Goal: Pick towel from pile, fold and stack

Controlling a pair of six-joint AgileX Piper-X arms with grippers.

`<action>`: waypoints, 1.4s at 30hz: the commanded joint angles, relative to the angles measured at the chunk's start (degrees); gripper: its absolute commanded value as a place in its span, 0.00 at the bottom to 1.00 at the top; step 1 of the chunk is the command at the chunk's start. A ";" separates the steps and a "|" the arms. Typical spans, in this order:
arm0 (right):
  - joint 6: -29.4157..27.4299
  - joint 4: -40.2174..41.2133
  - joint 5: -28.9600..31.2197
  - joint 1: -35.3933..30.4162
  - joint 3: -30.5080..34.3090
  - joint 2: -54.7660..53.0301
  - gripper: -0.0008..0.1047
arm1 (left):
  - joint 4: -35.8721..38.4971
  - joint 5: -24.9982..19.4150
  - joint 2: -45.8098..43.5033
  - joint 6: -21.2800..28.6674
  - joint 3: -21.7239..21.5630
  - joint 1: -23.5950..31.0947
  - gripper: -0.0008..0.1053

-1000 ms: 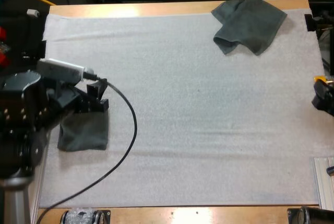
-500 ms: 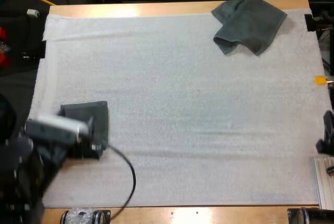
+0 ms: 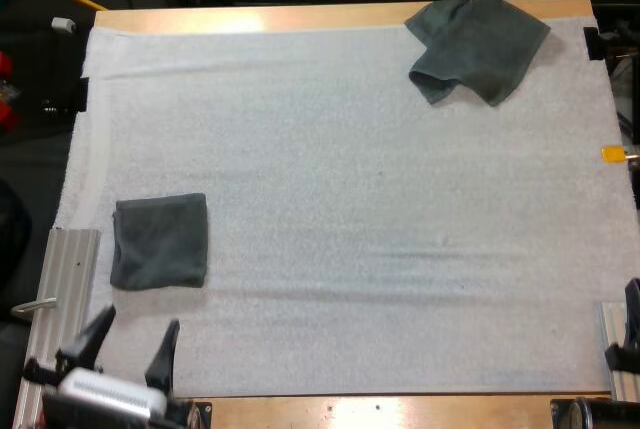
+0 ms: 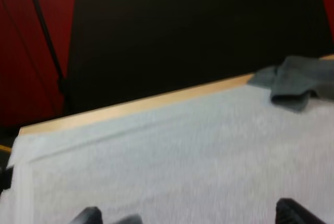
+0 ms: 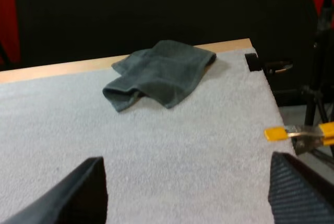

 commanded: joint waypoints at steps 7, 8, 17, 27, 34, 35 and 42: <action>-0.46 3.83 0.02 -0.01 -0.20 -6.82 0.60 | 10.16 -0.24 -6.70 0.46 0.10 -0.28 0.60; -0.46 4.56 0.02 -0.01 -0.20 -7.81 0.60 | 12.29 -0.24 -7.73 0.46 0.10 -0.28 0.60; -0.33 9.41 -0.32 -0.01 -0.19 -9.69 0.60 | 18.64 -0.19 -9.77 1.94 -0.37 -0.08 0.60; 1.38 3.10 -0.49 -0.01 -0.19 -9.69 0.60 | 10.55 -0.19 -9.77 1.96 0.10 -0.08 0.60; 1.38 -8.56 -0.49 -0.01 2.30 -9.59 0.60 | -2.50 -0.19 -9.77 1.96 3.59 -0.08 0.60; 1.38 -9.77 -0.49 -0.01 3.19 -9.58 0.60 | -3.86 -0.19 -9.75 1.96 4.34 -0.08 0.60; 1.38 -12.07 -0.49 -0.01 9.42 -9.48 0.60 | -8.26 -0.19 -9.73 1.96 8.99 -0.08 0.60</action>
